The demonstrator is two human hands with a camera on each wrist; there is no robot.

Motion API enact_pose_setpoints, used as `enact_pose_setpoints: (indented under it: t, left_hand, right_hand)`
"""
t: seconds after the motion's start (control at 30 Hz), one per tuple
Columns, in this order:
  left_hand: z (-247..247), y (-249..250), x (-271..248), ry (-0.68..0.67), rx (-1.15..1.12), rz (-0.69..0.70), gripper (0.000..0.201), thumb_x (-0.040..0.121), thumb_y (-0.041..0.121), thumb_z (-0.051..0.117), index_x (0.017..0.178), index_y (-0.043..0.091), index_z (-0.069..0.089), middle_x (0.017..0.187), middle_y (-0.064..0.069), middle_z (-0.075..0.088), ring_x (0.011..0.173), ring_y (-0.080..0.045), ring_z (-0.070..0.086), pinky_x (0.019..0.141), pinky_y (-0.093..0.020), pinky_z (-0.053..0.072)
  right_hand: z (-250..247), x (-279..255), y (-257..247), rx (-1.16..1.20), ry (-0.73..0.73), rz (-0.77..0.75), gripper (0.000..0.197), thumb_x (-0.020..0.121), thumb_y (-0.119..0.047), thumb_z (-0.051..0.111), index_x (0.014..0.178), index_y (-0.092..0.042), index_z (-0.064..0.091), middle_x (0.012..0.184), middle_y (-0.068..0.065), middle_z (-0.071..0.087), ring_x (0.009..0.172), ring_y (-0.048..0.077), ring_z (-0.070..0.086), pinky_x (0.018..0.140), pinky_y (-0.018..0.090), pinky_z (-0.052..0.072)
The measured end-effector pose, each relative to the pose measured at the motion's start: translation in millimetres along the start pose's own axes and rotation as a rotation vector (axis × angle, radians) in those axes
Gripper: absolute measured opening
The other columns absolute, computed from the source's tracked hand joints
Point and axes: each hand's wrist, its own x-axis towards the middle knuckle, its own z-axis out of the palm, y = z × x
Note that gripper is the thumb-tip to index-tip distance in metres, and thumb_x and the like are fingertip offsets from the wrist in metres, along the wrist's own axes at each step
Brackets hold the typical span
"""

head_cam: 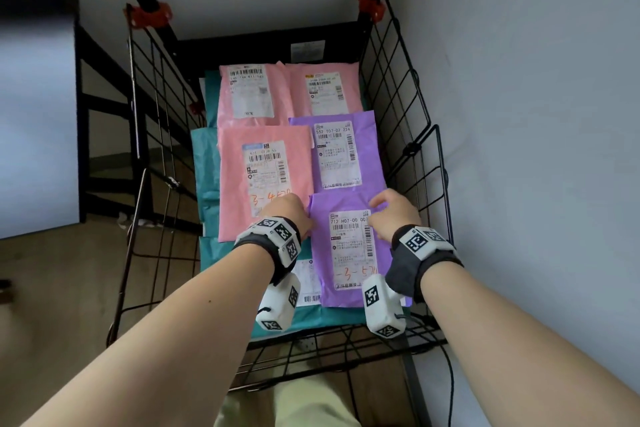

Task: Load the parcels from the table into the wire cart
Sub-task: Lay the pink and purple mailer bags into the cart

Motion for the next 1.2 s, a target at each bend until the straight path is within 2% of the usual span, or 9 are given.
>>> enact_pose_setpoints:
  t: [0.1, 0.17, 0.37, 0.5, 0.63, 0.73, 0.87, 1.07, 1.2]
  left_hand:
    - [-3.1, 0.4, -0.4, -0.037, 0.011, 0.003, 0.015, 0.079, 0.022, 0.065, 0.080, 0.008, 0.070, 0.076, -0.008, 0.072, 0.072, -0.025, 0.071, 0.071, -0.037, 0.060]
    - [-7.0, 0.4, -2.4, -0.054, 0.034, 0.009, 0.018, 0.078, 0.024, 0.065, 0.082, 0.007, 0.071, 0.078, -0.010, 0.073, 0.075, -0.026, 0.071, 0.073, -0.035, 0.060]
    - [-35.7, 3.7, -14.1, 0.036, 0.045, 0.070, 0.029, 0.089, 0.035, 0.059, 0.092, 0.007, 0.066, 0.086, -0.009, 0.071, 0.081, -0.025, 0.069, 0.074, -0.032, 0.056]
    - [-69.4, 7.4, -34.6, 0.132, 0.076, 0.159, 0.022, 0.093, 0.026, 0.055, 0.105, 0.009, 0.061, 0.099, -0.008, 0.066, 0.091, -0.025, 0.063, 0.074, -0.029, 0.047]
    - [-105.8, 3.1, -60.7, 0.215, 0.124, 0.242, 0.033, 0.094, 0.024, 0.054, 0.125, 0.013, 0.055, 0.125, -0.008, 0.059, 0.107, -0.025, 0.060, 0.081, -0.029, 0.044]
    - [-137.0, -7.0, -83.4, 0.306, 0.189, 0.313, 0.040, 0.093, 0.024, 0.054, 0.132, 0.014, 0.050, 0.133, -0.009, 0.049, 0.116, -0.026, 0.053, 0.092, -0.033, 0.044]
    - [-179.2, -27.6, -119.4, 0.425, 0.321, 0.347, 0.046, 0.091, 0.027, 0.056, 0.135, 0.018, 0.046, 0.133, -0.010, 0.045, 0.124, -0.028, 0.042, 0.099, -0.040, 0.041]
    - [-241.0, -80.8, -174.4, 0.569, 0.442, 0.341, 0.044, 0.089, 0.027, 0.054, 0.131, 0.020, 0.050, 0.131, -0.009, 0.046, 0.124, -0.030, 0.042, 0.098, -0.040, 0.039]
    - [-273.7, -130.5, -205.1, 0.634, 0.484, 0.311, 0.044, 0.088, 0.028, 0.055, 0.131, 0.021, 0.051, 0.134, -0.007, 0.045, 0.127, -0.028, 0.039, 0.100, -0.039, 0.036]
  right_hand:
    - [8.2, 3.2, -3.6, -0.047, -0.101, -0.020, 0.043, 0.084, -0.007, 0.060, 0.124, -0.023, 0.058, 0.128, 0.002, 0.057, 0.113, 0.022, 0.058, 0.094, 0.027, 0.045]
    - [10.1, 1.8, -7.0, -0.065, -0.118, -0.028, 0.047, 0.086, -0.009, 0.061, 0.130, -0.023, 0.055, 0.134, 0.001, 0.054, 0.119, 0.021, 0.054, 0.097, 0.025, 0.041]
    - [-6.8, -12.3, -32.9, -0.093, -0.025, -0.093, 0.040, 0.088, -0.007, 0.050, 0.123, -0.023, 0.060, 0.129, 0.002, 0.056, 0.104, 0.022, 0.059, 0.082, 0.026, 0.047]
    - [-19.4, -32.7, -67.6, -0.156, -0.014, -0.165, 0.046, 0.090, -0.008, 0.047, 0.134, -0.022, 0.052, 0.136, 0.006, 0.053, 0.114, 0.025, 0.058, 0.093, 0.029, 0.047]
    - [-26.0, -65.9, -110.3, -0.281, -0.023, -0.250, 0.046, 0.090, -0.007, 0.046, 0.134, -0.020, 0.052, 0.136, 0.007, 0.054, 0.117, 0.028, 0.056, 0.098, 0.033, 0.047]
    - [-24.5, -94.3, -141.9, -0.372, 0.002, -0.314, 0.048, 0.092, -0.008, 0.045, 0.137, -0.022, 0.050, 0.141, 0.007, 0.050, 0.121, 0.029, 0.053, 0.099, 0.033, 0.046]
    - [-17.0, -131.9, -184.0, -0.429, 0.056, -0.374, 0.049, 0.089, -0.009, 0.047, 0.136, -0.022, 0.050, 0.140, 0.010, 0.049, 0.121, 0.031, 0.051, 0.098, 0.036, 0.047]
    - [5.7, -194.6, -249.3, -0.526, 0.154, -0.519, 0.049, 0.092, -0.014, 0.047, 0.140, -0.021, 0.045, 0.144, 0.009, 0.045, 0.133, 0.029, 0.039, 0.109, 0.035, 0.033]
    - [37.5, -234.2, -292.7, -0.521, 0.174, -0.577, 0.051, 0.089, -0.020, 0.047, 0.139, -0.028, 0.045, 0.142, 0.008, 0.047, 0.130, 0.034, 0.042, 0.106, 0.037, 0.037]
